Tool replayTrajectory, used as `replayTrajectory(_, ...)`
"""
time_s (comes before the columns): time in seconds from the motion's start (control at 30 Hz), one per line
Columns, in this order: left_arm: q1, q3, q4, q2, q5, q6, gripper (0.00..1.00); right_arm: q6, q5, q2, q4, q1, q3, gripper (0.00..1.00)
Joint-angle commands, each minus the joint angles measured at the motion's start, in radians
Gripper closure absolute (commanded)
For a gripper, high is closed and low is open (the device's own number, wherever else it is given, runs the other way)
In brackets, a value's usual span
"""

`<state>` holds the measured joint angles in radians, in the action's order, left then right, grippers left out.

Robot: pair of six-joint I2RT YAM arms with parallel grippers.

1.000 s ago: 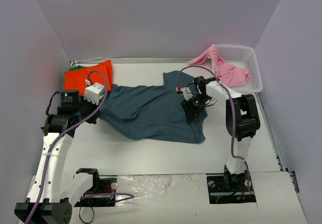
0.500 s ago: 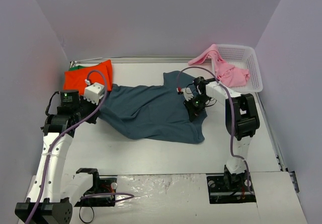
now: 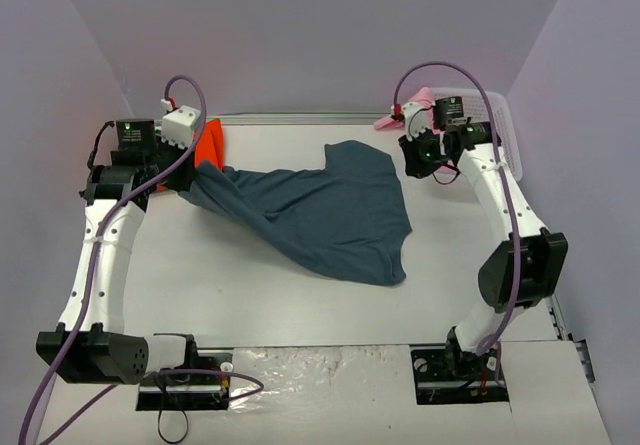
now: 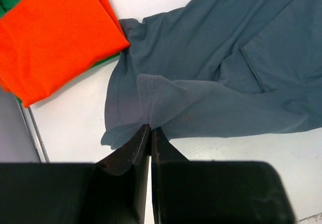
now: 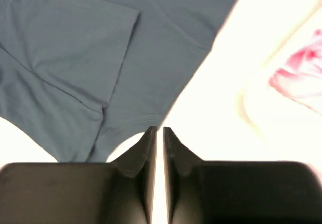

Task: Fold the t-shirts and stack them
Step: Flatten out the tshirt

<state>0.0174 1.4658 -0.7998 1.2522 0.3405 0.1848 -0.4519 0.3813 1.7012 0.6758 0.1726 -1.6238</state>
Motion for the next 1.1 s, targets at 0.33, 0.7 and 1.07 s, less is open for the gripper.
replayTrajectory(0.33,0.0,-0.032,0.019,-0.036,-0.001,-0.044,0.98,-0.045,0.214,0.149,0.1,0.005,0.199,0.66)
replayTrajectory(0.7,0.001,-0.102,0.037,-0.063,0.003,-0.039,0.98,-0.096,0.341,0.294,0.151,0.011,0.18,0.64)
replayTrajectory(1.07,0.0,-0.136,0.048,-0.082,0.006,-0.031,0.98,-0.13,0.378,0.393,0.188,0.022,0.148,0.63)
